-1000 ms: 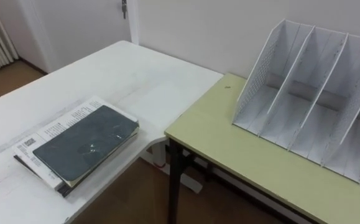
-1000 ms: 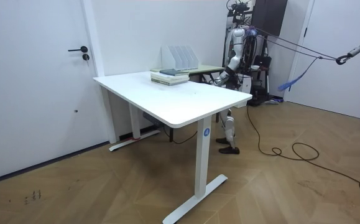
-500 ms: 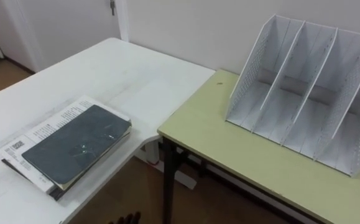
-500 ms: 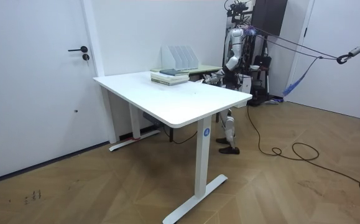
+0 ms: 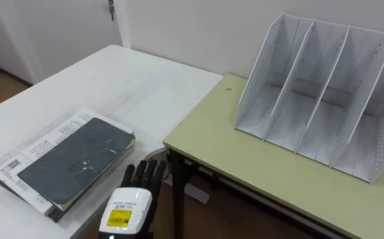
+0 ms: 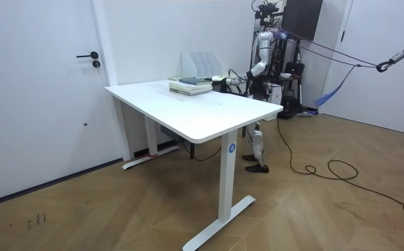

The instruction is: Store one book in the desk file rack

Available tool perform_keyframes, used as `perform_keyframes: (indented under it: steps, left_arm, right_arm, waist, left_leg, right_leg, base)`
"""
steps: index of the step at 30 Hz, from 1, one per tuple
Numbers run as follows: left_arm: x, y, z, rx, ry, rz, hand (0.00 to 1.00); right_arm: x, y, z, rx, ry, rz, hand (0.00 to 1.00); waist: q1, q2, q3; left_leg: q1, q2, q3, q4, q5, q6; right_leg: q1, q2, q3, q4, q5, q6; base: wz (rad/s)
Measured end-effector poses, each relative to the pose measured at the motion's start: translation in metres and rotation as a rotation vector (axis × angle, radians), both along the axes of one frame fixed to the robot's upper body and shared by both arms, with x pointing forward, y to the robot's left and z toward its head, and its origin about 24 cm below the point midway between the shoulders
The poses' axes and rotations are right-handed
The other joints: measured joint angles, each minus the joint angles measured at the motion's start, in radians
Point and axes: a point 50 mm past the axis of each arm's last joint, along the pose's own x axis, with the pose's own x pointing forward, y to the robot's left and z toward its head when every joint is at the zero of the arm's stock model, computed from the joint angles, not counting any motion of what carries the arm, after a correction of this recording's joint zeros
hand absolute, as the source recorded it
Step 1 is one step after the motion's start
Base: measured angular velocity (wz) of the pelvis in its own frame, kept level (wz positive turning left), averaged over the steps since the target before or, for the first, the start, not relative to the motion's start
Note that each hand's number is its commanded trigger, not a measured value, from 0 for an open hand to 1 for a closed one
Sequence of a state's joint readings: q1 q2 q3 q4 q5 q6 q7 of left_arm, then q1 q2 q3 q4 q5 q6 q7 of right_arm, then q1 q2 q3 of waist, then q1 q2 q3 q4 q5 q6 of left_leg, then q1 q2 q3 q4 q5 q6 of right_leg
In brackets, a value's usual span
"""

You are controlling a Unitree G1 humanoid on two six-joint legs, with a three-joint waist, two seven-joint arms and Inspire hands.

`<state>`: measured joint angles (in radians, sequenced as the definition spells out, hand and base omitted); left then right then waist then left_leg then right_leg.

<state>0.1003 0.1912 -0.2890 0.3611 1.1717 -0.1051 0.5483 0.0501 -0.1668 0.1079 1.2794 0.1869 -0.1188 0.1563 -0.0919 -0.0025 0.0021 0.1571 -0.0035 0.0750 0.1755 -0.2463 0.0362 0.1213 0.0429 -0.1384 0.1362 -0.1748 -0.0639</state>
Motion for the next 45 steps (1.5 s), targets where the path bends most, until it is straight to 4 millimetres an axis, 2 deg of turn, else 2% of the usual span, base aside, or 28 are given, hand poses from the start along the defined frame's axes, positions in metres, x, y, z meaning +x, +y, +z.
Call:
perform_keyframes:
  steps: [6, 21, 30, 33, 39, 45]
  left_arm:
    - [0.002, 0.007, 0.005, -0.005, -0.057, 0.035, 0.0]
    - [0.007, 0.048, 0.017, 0.07, -0.17, 0.235, 0.0]
    - [0.008, 0.061, 0.02, 0.082, -0.186, 0.292, 0.0]
    - [0.008, 0.062, 0.02, 0.063, -0.184, 0.305, 0.0]
    - [0.008, 0.074, 0.018, 0.064, -0.166, 0.342, 0.0]
    - [0.008, 0.084, 0.017, 0.029, -0.146, 0.424, 0.0]
  right_arm:
    - [-0.005, -0.001, -0.001, -0.014, 0.017, -0.016, 0.0]
    - [-0.013, -0.008, -0.001, -0.041, 0.046, -0.082, 0.0]
    - [-0.017, -0.014, 0.0, -0.063, 0.064, -0.101, 0.0]
    - [-0.018, -0.02, 0.001, -0.082, 0.072, -0.096, 0.0]
    - [-0.024, -0.03, 0.002, -0.146, 0.137, 0.034, 0.0]
    - [-0.039, -0.03, 0.0, -0.194, 0.264, 0.167, 0.0]
  waist:
    - [0.0, 0.001, -0.0013]
    - [-0.008, 0.018, -0.0109]
    - [-0.012, 0.025, -0.0089]
    - [-0.011, 0.032, -0.0053]
    - [-0.011, 0.043, 0.0003]
    - [-0.01, 0.047, 0.0]
  left_leg:
    - [0.004, 0.002, -0.002, 0.0, 0.0, 0.0]
    - [0.002, 0.006, -0.002, 0.0, 0.0, 0.0]
    - [0.005, 0.006, -0.002, -0.001, 0.0, 0.0]
    - [0.005, 0.006, -0.001, -0.006, 0.0, 0.0]
    - [0.01, 0.007, 0.004, -0.007, 0.0, 0.0]
    - [0.01, 0.008, 0.002, -0.007, 0.0, 0.0]
  right_leg:
    - [0.002, 0.002, 0.0, 0.0, 0.001, -0.002]
    - [0.0, 0.006, 0.0, -0.002, 0.004, -0.007]
    - [0.001, 0.009, 0.009, -0.001, 0.006, -0.008]
    - [-0.002, 0.01, 0.014, -0.001, 0.006, -0.008]
    - [-0.002, 0.012, 0.034, 0.002, 0.006, -0.008]
    - [-0.011, 0.014, 0.049, 0.014, 0.005, -0.008]
  base:
    - [0.0]
    - [0.0]
    - [0.0]
    - [0.0]
    - [-0.08]
    - [-0.1]
